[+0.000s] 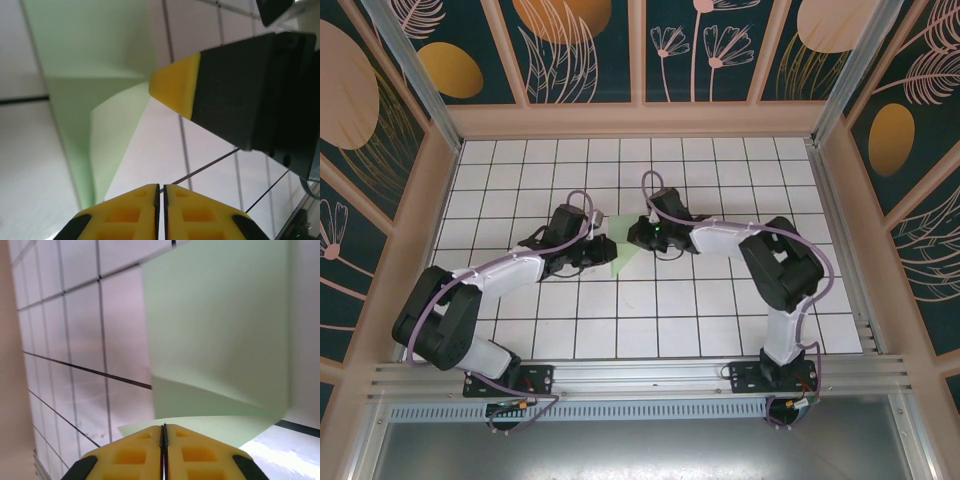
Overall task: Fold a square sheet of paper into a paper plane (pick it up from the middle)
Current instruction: Third fold the triangle at the center of the table, then fourth fold the wing at the center of the table.
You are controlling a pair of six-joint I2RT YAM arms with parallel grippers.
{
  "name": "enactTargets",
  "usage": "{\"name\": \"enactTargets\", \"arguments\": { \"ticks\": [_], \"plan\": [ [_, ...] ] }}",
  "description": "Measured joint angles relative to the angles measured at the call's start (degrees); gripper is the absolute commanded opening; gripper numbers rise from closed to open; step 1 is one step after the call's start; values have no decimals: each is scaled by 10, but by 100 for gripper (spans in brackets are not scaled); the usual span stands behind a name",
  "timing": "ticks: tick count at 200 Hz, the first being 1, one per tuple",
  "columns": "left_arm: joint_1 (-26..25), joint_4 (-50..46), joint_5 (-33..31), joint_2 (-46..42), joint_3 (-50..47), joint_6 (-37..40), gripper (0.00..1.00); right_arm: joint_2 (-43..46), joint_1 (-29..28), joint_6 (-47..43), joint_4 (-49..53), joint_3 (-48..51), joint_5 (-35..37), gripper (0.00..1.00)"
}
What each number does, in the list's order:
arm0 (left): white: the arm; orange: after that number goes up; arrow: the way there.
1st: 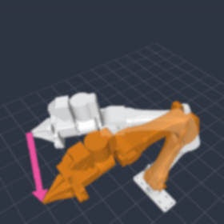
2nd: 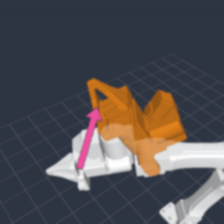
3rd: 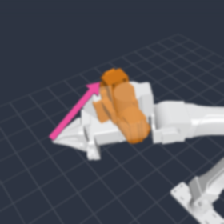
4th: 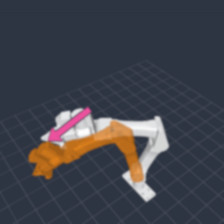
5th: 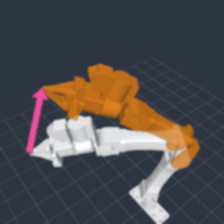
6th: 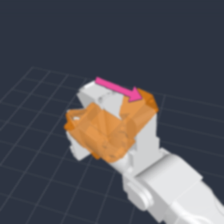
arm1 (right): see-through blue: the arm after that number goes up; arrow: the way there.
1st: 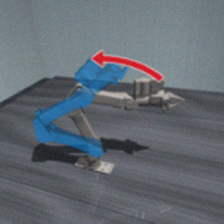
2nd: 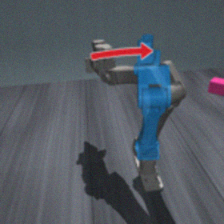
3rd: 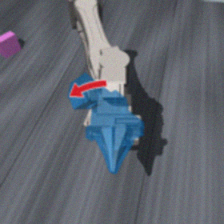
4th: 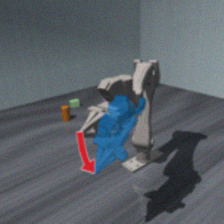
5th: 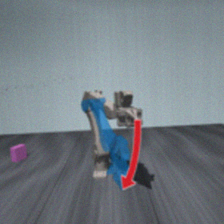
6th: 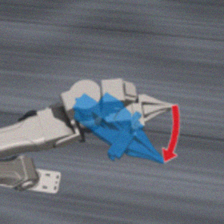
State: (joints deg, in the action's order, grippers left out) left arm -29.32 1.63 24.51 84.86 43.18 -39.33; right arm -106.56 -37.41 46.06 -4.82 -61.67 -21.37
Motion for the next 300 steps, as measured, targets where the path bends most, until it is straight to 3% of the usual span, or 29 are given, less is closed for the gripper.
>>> {"name": "enactTargets", "arguments": {
  "ticks": [45, 87, 224, 278, 300],
  "plan": [
    [0, 35, 0, 6, 11, -11, 18, 41, 39, 4, -9, 45, 18, 44],
    [0, 37, -32, 57, 24, -13, 14, 37, 47, -25, -11, 52, -7, 48],
    [0, 23, -84, 93, 35, -12, 12, -43, 46, -69, -80, 32, -155, 41],
    [0, 11, -95, 106, 38, -10, 11, -74, 47, -79, -94, 18, -193, 33],
    [0, 8, -100, 109, 40, -7, 11, -82, 47, -79, -99, 15, -198, 26]
  ]
}}
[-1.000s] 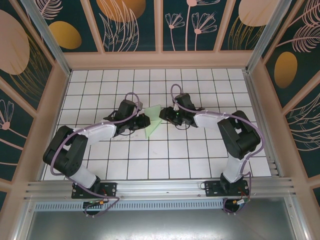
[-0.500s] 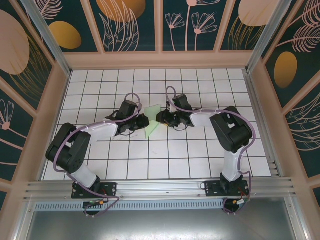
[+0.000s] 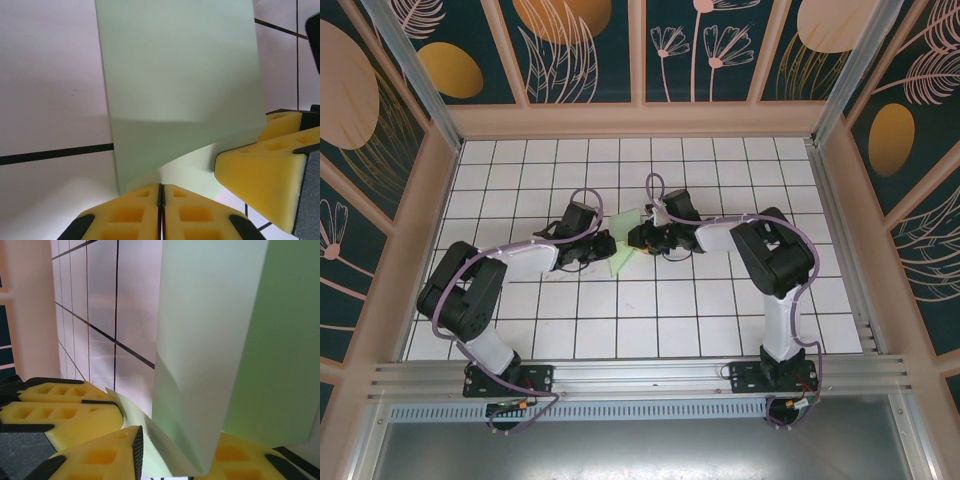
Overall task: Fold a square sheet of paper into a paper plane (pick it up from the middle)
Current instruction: Fourth fold the wing at the center of the table.
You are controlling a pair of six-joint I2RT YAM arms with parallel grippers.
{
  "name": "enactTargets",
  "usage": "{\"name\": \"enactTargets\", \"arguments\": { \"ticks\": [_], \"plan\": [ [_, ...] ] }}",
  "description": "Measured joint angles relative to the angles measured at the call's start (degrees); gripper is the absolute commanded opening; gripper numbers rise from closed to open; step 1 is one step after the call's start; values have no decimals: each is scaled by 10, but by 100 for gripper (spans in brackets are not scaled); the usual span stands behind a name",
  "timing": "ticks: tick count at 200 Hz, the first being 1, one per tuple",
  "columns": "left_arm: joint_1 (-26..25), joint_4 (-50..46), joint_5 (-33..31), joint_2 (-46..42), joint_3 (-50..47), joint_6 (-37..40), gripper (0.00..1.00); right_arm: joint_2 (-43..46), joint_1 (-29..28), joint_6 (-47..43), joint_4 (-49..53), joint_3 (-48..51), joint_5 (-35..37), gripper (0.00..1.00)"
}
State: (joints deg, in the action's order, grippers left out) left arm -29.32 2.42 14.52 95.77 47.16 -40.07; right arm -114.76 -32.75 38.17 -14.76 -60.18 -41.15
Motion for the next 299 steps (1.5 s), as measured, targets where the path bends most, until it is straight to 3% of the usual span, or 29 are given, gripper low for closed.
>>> {"name": "enactTargets", "arguments": {
  "ticks": [25, 49, 125, 223, 299],
  "plan": [
    [0, -8, -2, 2, 9, 8, 17, -2, 2, 3, -5, -2, -3, 7],
    [0, -21, -8, -1, 20, 19, 21, -1, 5, 16, -3, -3, 11, 0],
    [0, -37, -47, -102, 53, 61, 49, 136, 8, 40, 138, -28, 173, 0],
    [0, 111, -17, -130, -32, 85, 94, 166, 0, 250, 228, -34, 268, 0],
    [0, 298, 66, -103, -135, 159, 87, 119, 0, 300, 280, -34, 276, 0]
  ]
}}
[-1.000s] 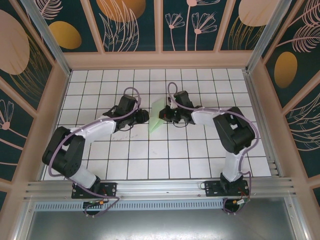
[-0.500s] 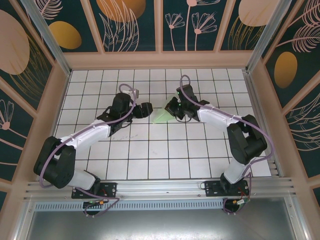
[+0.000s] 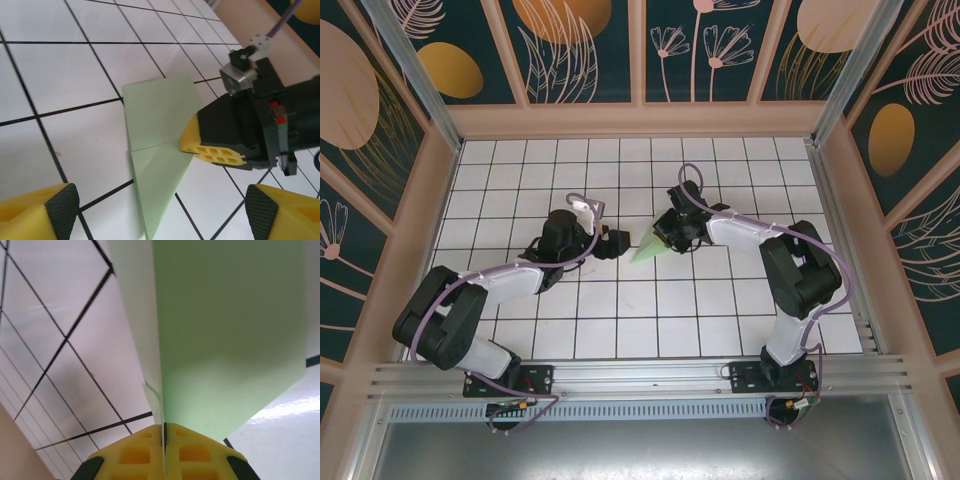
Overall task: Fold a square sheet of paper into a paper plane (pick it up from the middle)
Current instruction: Fourth fold the wing at the center of the table.
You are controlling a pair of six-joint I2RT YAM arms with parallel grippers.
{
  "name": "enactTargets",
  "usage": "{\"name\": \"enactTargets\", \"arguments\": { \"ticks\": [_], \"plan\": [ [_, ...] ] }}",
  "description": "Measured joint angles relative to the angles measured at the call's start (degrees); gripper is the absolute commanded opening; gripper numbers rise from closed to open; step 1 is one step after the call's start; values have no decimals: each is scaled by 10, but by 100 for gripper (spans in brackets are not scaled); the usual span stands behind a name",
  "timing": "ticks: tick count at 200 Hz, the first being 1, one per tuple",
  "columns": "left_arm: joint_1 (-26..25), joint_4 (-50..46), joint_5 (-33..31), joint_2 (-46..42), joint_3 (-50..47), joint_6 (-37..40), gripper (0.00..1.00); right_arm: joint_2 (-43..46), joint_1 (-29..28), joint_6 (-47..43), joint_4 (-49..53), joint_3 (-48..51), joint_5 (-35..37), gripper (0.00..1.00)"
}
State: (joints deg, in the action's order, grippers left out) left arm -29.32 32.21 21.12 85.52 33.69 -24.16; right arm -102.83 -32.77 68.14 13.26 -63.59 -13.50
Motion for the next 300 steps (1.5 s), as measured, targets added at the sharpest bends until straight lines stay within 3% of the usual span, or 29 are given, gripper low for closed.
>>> {"name": "enactTargets", "arguments": {
  "ticks": [79, 122, 157, 217, 280, 300],
  "plan": [
    [-18, 71, 23, 62, -11, 74, 78, -20, 0, 25, 46, -7, 0, 0],
    [-40, 65, 16, 107, 7, 119, 75, -21, 0, 36, 55, -9, -1, 0],
    [-63, 63, 10, 148, 32, 152, 67, -21, 0, 40, 67, -18, -6, 0],
    [-66, 62, 29, 204, 57, 179, 60, -21, 0, 40, 69, -24, -25, 2],
    [-66, 59, 49, 223, 71, 197, 41, -21, 0, 40, 72, -28, -38, 6],
    [-66, 55, 50, 225, 74, 197, 36, -21, 0, 40, 73, -29, -43, 13]
  ]
}}
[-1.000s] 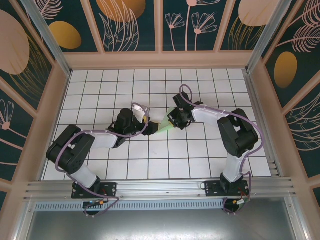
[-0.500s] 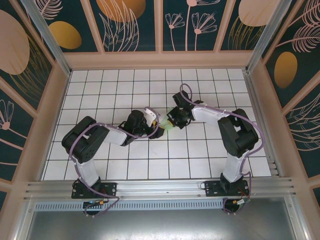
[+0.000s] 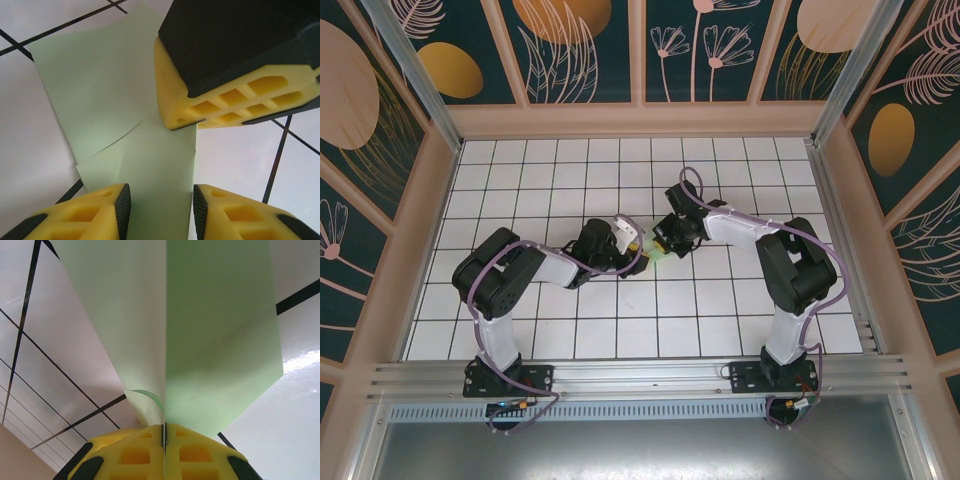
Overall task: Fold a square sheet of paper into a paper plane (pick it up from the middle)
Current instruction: Fourth fold the wing at the center of the table.
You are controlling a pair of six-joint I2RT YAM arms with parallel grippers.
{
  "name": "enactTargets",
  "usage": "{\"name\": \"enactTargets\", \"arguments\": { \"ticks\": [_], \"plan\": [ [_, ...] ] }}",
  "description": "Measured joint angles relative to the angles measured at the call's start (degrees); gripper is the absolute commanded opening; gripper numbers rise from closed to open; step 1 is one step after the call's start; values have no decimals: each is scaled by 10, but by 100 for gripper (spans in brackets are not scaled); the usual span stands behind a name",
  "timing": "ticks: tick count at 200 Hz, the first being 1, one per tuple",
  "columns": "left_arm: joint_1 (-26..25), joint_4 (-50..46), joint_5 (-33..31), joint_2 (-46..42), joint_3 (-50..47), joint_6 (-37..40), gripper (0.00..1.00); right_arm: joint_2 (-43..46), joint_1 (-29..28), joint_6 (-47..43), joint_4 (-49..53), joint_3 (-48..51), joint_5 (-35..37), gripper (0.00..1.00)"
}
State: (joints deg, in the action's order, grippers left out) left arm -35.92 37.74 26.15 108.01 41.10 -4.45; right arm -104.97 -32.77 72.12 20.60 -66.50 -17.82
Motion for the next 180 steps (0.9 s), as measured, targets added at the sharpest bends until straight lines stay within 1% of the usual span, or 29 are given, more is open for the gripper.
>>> {"name": "enactTargets", "arguments": {
  "ticks": [11, 42, 65, 76, 83, 104, 123, 159, 180],
  "plan": [
    [0, -4, 0, 2, 2, 1, 32, 0, 0, 0, 0, -1, -2, 18],
    [0, -10, -2, 6, 7, 4, 23, 0, 1, -3, 0, -4, -6, 25],
    [0, -15, -2, 6, 8, 7, 18, 0, 5, -12, 0, -4, -7, 38],
    [0, -18, -2, 7, 10, 8, 16, 1, 8, -16, 0, -4, -7, 45],
    [0, -21, -2, 7, 12, 8, 16, 3, 12, -23, 0, -4, -7, 48],
    [0, -35, -2, 10, 23, 6, 12, 18, 32, -54, -11, 0, -10, 51],
    [0, -54, -7, 16, 40, -4, 10, 49, 53, -92, -44, 22, -8, 53],
    [0, -83, -9, 19, 60, -55, 9, 112, 78, -168, -123, 96, -8, 53],
    [0, -98, -8, 19, 65, -90, 9, 127, 85, -204, -174, 144, -26, 51]
  ]
}}
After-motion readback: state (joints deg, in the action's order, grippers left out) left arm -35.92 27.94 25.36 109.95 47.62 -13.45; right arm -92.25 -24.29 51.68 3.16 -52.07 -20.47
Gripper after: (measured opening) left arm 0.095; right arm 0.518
